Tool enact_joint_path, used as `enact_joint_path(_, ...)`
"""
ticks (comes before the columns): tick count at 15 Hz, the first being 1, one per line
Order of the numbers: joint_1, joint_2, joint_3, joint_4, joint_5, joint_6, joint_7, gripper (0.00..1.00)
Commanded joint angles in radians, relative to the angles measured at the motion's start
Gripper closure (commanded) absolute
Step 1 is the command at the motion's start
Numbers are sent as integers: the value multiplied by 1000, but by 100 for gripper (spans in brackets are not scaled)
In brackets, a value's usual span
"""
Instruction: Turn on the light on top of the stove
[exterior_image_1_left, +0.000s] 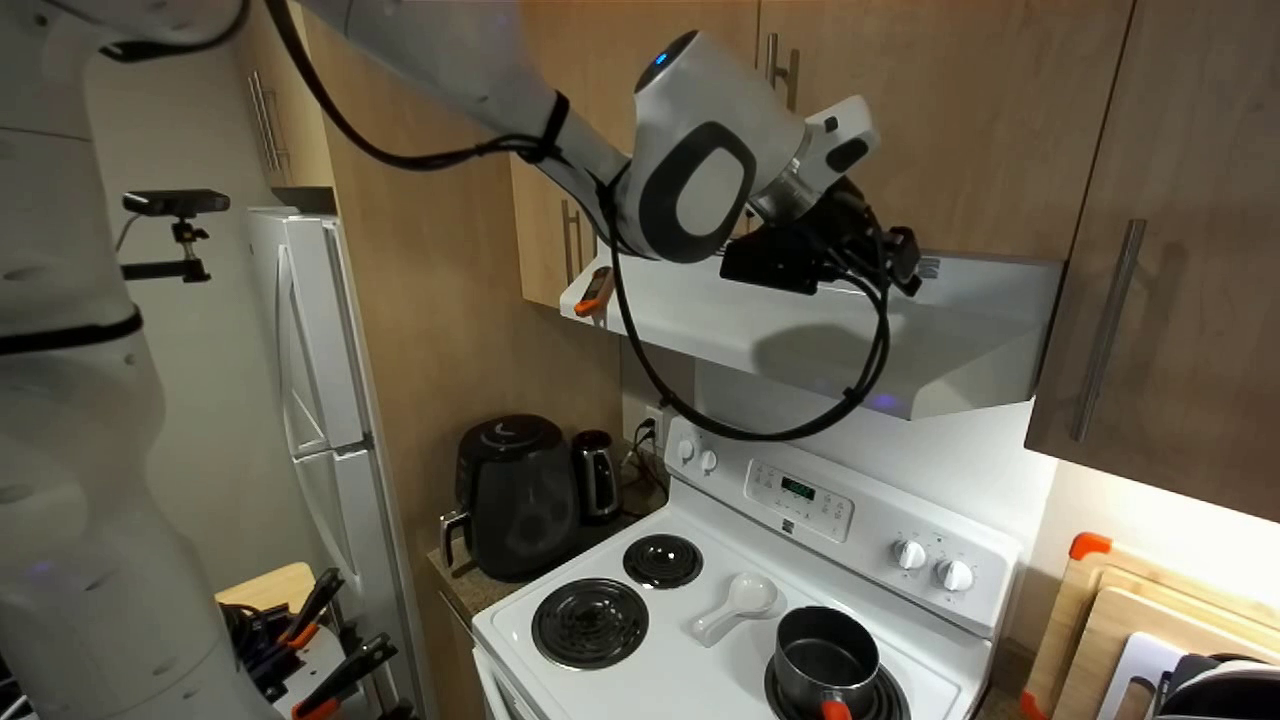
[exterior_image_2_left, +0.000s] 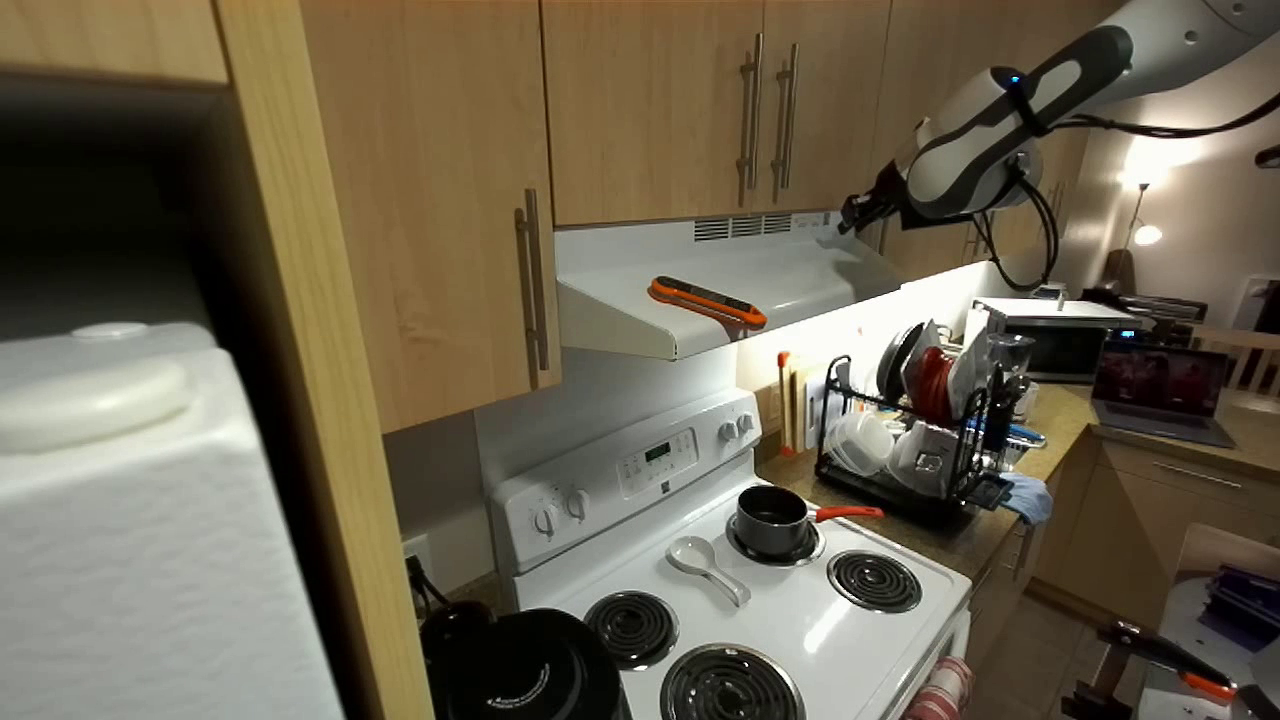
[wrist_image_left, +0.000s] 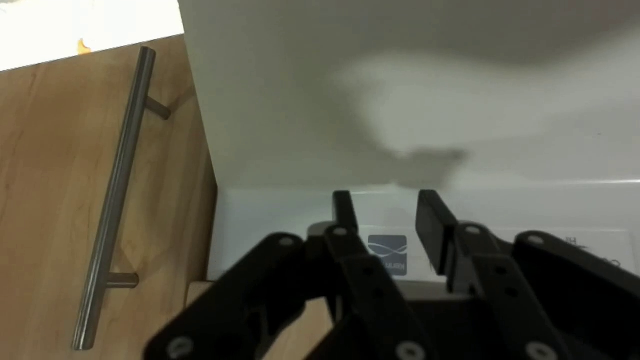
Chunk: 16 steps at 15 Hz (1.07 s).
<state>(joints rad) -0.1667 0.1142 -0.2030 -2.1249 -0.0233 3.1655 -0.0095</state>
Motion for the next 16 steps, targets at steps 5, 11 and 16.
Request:
enact_joint_path(5, -9, 26, 10, 5, 23, 62, 8, 100)
enact_joint_path(11, -5, 23, 21, 5, 27, 72, 12, 97)
enact_joint_path(16, -23, 19, 64, 5, 56, 101, 4, 97)
